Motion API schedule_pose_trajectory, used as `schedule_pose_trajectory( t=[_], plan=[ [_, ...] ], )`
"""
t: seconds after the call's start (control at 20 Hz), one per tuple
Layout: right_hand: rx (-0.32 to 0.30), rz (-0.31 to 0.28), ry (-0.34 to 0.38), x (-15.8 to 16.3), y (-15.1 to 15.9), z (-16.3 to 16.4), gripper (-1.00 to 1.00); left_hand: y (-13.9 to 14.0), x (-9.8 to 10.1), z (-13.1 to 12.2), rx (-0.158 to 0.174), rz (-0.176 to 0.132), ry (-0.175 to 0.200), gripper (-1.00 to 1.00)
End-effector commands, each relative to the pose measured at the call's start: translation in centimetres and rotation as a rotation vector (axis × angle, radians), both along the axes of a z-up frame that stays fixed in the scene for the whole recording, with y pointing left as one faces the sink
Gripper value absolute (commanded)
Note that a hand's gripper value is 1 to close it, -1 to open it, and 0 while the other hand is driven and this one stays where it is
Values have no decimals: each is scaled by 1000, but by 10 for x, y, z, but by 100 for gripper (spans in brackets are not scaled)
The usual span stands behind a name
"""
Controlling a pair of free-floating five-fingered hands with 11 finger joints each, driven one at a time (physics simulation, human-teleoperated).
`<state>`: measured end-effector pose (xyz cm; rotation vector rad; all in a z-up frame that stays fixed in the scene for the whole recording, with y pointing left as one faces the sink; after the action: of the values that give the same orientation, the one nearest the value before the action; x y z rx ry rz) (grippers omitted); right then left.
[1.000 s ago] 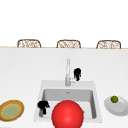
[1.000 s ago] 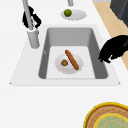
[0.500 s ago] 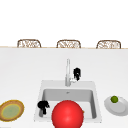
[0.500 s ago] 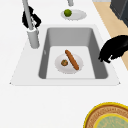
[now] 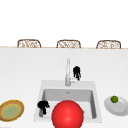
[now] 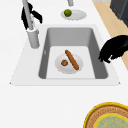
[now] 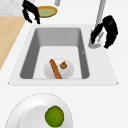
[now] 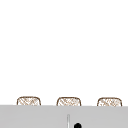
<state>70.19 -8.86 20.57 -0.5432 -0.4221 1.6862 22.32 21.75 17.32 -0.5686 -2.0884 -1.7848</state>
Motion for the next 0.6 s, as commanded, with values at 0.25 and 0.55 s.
schedule_pose_trajectory(
  t=[0.25,0.55],
  plan=[
    [46,8,-15,1,-16,61,-100,0,0,0,0,0,0,0],
    [92,36,-106,-18,-39,79,-100,0,0,0,0,0,0,0]
  ],
)
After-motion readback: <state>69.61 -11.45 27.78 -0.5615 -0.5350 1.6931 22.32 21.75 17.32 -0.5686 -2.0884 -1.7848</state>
